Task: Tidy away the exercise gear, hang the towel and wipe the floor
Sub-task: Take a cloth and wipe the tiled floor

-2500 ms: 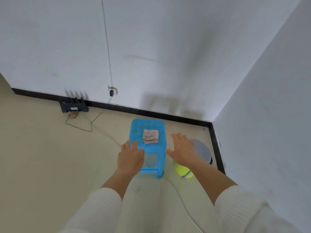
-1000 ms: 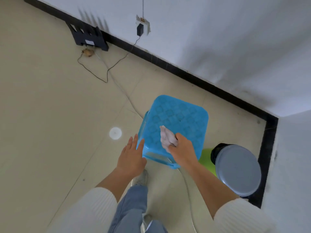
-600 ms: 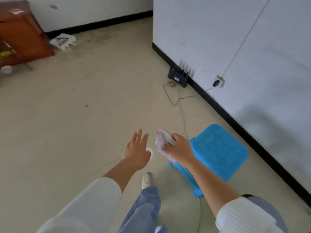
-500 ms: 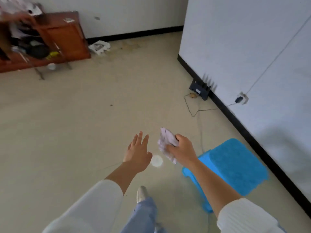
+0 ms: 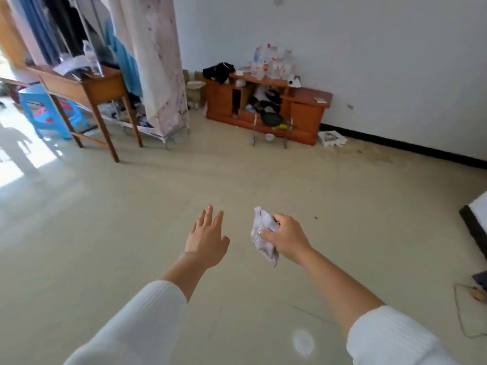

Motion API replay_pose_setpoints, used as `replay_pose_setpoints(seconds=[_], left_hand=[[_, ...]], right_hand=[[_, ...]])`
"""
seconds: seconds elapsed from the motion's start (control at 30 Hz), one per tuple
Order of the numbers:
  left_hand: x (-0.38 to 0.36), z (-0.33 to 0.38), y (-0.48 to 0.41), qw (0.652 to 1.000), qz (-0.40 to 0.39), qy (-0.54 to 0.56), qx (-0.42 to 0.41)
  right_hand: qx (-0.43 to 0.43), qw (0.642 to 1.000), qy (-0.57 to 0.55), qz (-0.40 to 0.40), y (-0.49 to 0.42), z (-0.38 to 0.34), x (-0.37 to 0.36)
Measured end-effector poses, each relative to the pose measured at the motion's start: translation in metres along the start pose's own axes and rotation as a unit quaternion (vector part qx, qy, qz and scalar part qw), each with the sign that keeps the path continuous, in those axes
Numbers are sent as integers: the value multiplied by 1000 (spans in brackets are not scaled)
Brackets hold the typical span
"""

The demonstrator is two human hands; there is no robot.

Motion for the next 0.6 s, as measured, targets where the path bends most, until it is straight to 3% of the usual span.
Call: replay_pose_setpoints(seconds=[0.37, 0.6], left_hand=[[169, -339, -51, 976, 102, -38, 190], [223, -508, -96, 945, 137, -61, 290]], right_hand=[[183, 973, 68, -126, -104, -296, -286], [319, 921, 127, -184, -169, -444, -450]])
Point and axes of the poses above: each hand's wrist, its own y-axis away from the middle knuckle, its own x-axis out of the back of the hand, z = x × y, the point moved 1 cm from there along -y, towards the middle knuckle, and after that the axes turned 11 degrees about z, right-handed, at the moved point
